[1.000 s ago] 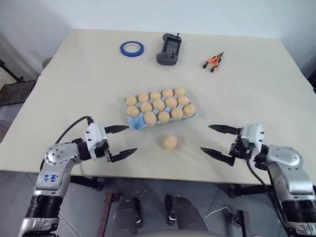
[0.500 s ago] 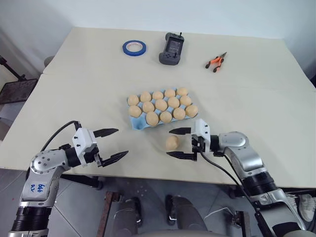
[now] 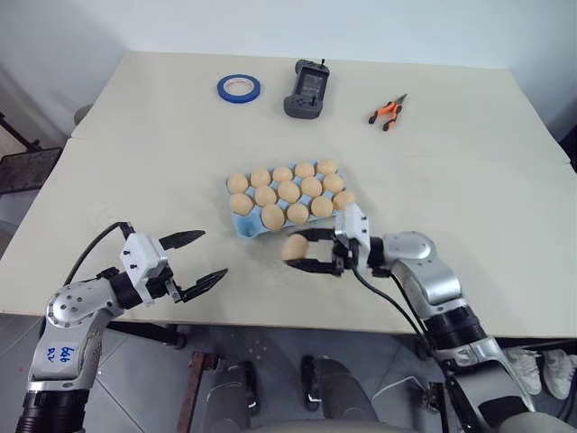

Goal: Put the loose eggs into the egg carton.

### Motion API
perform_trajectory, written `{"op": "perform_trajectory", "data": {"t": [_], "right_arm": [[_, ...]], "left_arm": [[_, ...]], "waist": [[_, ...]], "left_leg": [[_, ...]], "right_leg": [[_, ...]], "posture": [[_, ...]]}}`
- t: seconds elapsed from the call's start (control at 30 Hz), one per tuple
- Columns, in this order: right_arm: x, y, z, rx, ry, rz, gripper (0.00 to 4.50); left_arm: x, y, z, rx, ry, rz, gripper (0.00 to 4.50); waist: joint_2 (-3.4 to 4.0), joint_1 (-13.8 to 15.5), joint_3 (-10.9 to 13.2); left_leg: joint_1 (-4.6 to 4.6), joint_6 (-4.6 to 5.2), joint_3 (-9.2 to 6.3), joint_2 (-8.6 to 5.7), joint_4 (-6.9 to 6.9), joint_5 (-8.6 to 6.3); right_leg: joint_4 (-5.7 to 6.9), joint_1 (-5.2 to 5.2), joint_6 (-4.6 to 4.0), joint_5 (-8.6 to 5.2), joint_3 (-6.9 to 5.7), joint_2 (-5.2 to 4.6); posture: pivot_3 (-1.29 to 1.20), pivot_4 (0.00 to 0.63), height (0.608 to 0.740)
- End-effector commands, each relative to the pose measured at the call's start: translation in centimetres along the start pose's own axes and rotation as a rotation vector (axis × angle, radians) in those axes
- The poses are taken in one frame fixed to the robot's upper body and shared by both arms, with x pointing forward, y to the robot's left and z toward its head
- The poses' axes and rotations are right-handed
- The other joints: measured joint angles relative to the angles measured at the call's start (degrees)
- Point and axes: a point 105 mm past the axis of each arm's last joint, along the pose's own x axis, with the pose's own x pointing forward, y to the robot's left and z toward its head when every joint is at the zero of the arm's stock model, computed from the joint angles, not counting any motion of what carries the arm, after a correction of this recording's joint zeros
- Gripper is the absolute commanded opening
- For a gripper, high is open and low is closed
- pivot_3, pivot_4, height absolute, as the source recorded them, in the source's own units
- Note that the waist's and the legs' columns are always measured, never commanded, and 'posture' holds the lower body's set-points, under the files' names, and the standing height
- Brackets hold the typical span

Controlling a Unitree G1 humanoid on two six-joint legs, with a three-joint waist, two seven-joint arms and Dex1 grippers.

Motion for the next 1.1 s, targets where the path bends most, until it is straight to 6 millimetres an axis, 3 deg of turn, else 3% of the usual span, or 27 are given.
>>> {"op": "perform_trajectory", "data": {"t": [0.03, 0.3, 0.5, 0.63, 0.77, 1.1], "right_arm": [[1.9, -1.5, 1.6, -0.048, 0.017, -0.078, 2.29], [5.7, -3.9, 1.0, -0.059, 0.077, -0.162, 2.29], [7.2, -3.2, 1.1, -0.057, 0.064, -0.125, 4.35], [6.9, -2.7, 2.3, -0.065, 0.010, -0.105, 4.47], [3.7, -2.4, 3.1, -0.116, -0.030, -0.107, 4.47], [-10.2, -2.8, -0.1, -0.102, 0.026, -0.384, 4.47]], "left_arm": [[-0.8, 0.7, 0.1, -0.006, -0.017, 0.063, 4.50], [-0.9, 0.2, -0.2, -0.024, -0.013, 0.076, 4.50], [-1.0, 0.1, -0.1, -0.024, -0.011, 0.085, 4.50], [-1.1, 0.1, -0.1, -0.029, -0.011, 0.089, 4.50], [-1.3, 0.2, -0.1, -0.037, -0.004, 0.098, 4.50], [-1.7, 1.2, -0.8, -0.006, 0.032, 0.136, 4.50]], "waist": [[0.00, -0.4, 0.0], [-0.01, -0.9, 0.0], [-0.01, -0.9, 0.0], [-0.01, -1.0, 0.0], [-0.02, -0.8, 0.0], [-0.03, -0.9, 0.0]], "left_leg": [[-0.01, -0.01, 0.00, -0.01, 0.00, 0.01], [-0.04, -0.06, 0.01, -0.02, -0.24, 0.02], [-0.04, -0.14, 0.01, 0.00, -0.36, 0.03], [-0.03, -0.14, 0.02, 0.00, -0.35, 0.03], [-0.03, -0.15, 0.00, 0.01, -0.39, 0.04], [0.00, -0.10, -0.01, -0.03, -0.35, 0.01]], "right_leg": [[0.00, -0.02, -0.03, -0.01, 0.00, -0.01], [-0.09, -0.10, 0.07, 0.05, -0.05, -0.03], [-0.08, -0.13, 0.13, 0.09, -0.12, -0.02], [-0.07, -0.12, 0.15, 0.10, -0.12, -0.02], [-0.08, -0.13, 0.15, 0.09, -0.15, -0.01], [-0.21, -0.02, 0.00, 0.01, -0.13, -0.01]], "posture": [[0.00, 0.150, 0.740], [0.00, 0.150, 0.740], [0.00, 0.150, 0.740], [0.00, 0.150, 0.740], [0.00, 0.150, 0.740], [0.00, 0.150, 0.740]]}}
